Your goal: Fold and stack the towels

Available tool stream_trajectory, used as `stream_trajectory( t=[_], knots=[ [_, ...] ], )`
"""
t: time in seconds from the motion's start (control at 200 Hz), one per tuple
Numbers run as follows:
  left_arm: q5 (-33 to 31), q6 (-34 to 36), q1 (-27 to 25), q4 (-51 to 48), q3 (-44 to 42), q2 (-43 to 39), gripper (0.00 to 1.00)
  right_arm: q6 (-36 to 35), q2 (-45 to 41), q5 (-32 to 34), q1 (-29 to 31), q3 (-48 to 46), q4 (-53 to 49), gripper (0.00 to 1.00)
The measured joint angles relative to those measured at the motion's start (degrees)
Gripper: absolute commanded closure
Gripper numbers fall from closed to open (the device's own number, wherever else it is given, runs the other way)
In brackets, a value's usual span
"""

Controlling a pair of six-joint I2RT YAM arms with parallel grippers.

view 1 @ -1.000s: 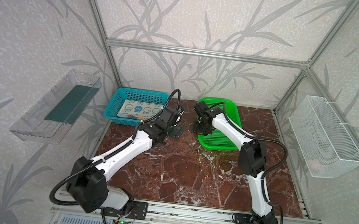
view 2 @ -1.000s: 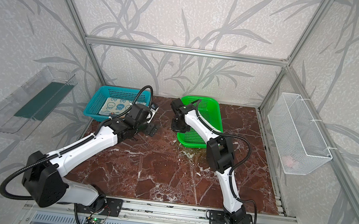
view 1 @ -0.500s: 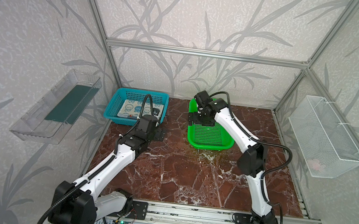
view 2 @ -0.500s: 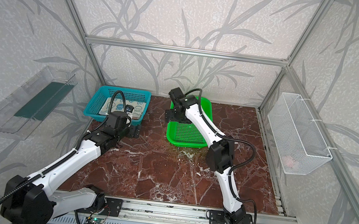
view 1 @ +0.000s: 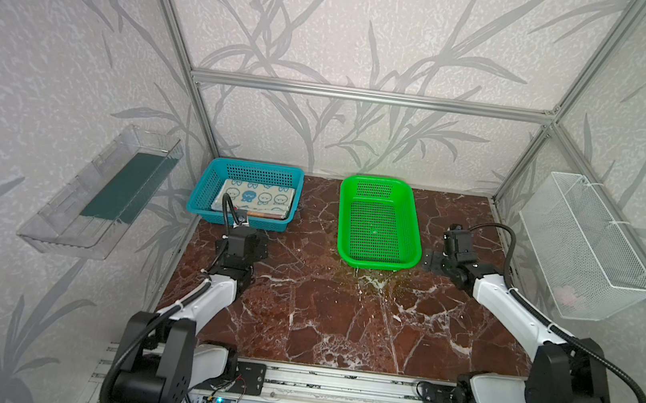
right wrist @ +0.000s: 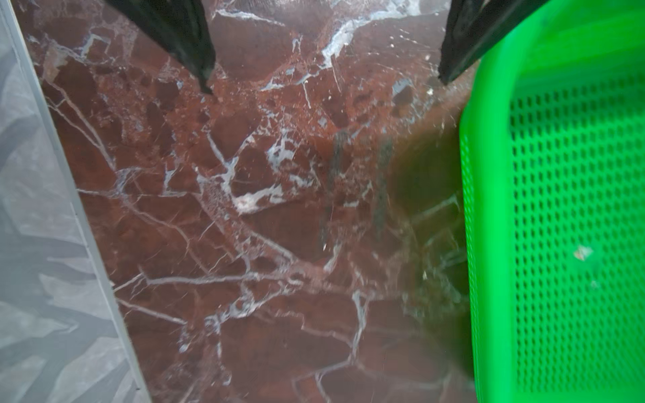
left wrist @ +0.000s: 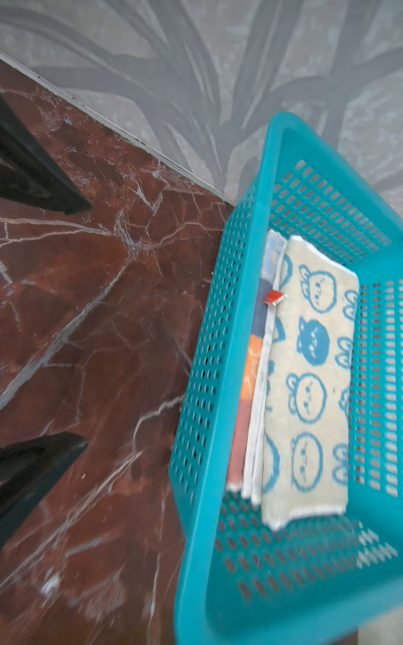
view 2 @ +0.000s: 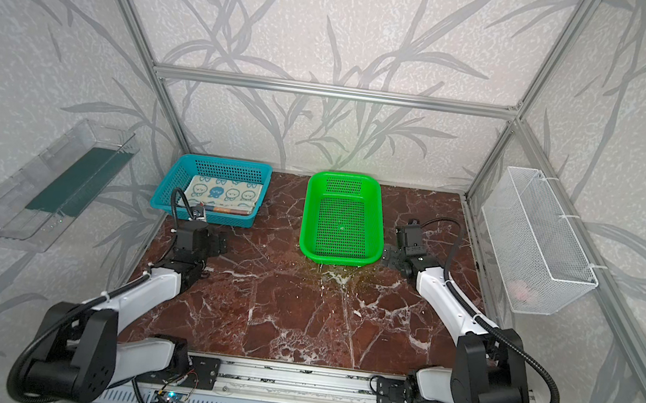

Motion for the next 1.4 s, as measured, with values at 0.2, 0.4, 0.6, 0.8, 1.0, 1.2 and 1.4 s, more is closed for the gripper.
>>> stream_trajectory(
  t=[0.2,0.4,0.6,0.8,1.0,1.2,1.4],
  knots=[
    [2.6,0.0,2.4,12.7,-1.5,9.5,0.01,-5.3,4.5,4.5,-0.6,-8.2,20.1,0.01],
    [7.0,1.2,2.4,29.0,-5.8,16.3,0.01,-13.1,7.6,2.6,-1.2,-11.2,33.0,0.01],
    [8.4,2.0,2.4,33.4,-6.2,16.7,0.01,-15.6,10.6,-3.7,-5.4,-19.7,55.6,0.01],
    [8.6,2.1,2.3,34.7,-6.2,16.7,0.01,-14.6,13.5,-6.1,-7.7,-25.9,62.6,0.01],
    [8.4,2.6,1.7,34.8,-6.2,16.7,0.01,-13.7,12.1,-6.6,-8.0,-21.7,63.3,0.01],
    [8.2,3.1,1.0,34.8,-6.1,16.7,0.01,-13.7,12.1,-7.0,-8.0,-21.1,61.9,0.01],
    [7.5,3.8,0.5,34.7,-5.4,16.7,0.01,-13.7,12.1,-7.0,-8.0,-21.1,61.1,0.01]
  ],
)
